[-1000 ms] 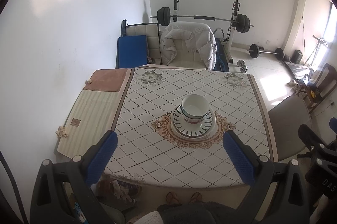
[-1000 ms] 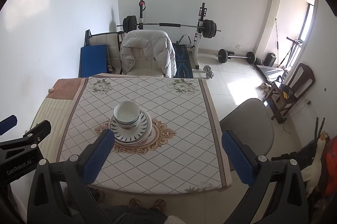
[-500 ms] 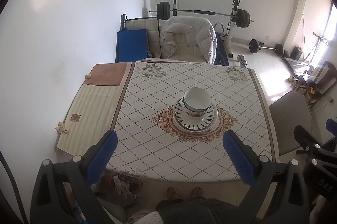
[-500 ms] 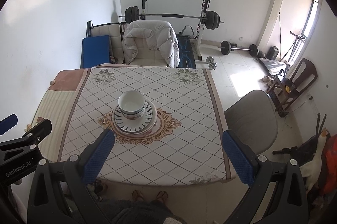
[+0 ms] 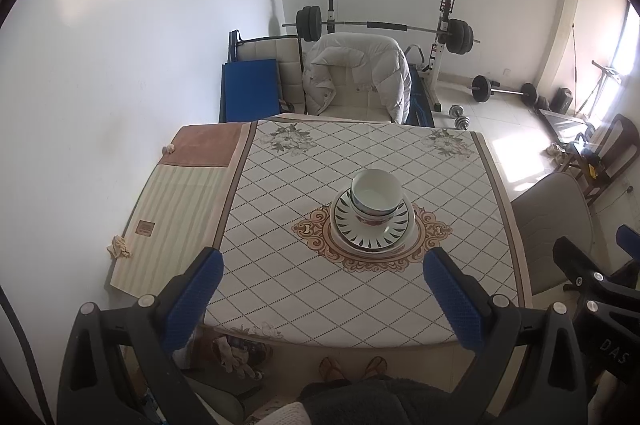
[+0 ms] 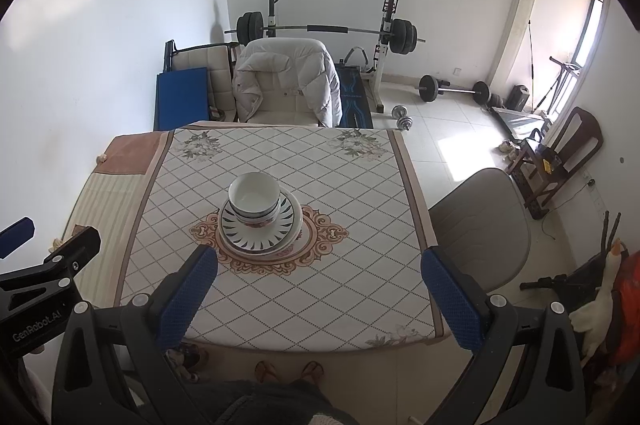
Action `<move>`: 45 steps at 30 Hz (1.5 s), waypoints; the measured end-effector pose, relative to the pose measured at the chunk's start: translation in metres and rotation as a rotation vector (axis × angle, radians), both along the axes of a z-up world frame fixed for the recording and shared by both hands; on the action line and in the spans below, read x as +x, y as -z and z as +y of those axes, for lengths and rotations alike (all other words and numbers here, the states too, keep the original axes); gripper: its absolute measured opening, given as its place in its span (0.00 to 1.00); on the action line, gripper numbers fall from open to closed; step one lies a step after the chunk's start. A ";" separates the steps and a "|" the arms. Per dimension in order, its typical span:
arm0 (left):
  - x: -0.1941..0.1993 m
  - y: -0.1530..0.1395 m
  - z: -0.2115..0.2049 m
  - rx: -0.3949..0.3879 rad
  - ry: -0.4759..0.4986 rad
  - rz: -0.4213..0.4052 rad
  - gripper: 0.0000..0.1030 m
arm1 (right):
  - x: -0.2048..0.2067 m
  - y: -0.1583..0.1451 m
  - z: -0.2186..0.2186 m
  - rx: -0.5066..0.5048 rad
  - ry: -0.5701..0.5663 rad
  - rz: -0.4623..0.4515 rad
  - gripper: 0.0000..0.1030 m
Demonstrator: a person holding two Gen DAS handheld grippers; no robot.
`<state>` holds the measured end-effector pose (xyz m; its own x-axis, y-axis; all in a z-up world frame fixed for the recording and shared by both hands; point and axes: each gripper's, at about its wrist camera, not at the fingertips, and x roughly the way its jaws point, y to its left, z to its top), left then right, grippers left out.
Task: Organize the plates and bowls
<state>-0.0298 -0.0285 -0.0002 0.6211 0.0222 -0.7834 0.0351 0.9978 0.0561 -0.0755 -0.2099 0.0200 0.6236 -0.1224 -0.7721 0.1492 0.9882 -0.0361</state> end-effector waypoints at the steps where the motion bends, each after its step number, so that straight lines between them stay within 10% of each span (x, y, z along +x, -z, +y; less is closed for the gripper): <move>1: 0.000 -0.001 0.001 0.002 -0.001 -0.002 1.00 | 0.000 -0.001 0.001 0.001 0.002 -0.004 1.00; 45: -0.004 -0.005 0.004 0.014 0.002 -0.015 1.00 | -0.006 -0.011 0.009 0.011 0.019 -0.006 1.00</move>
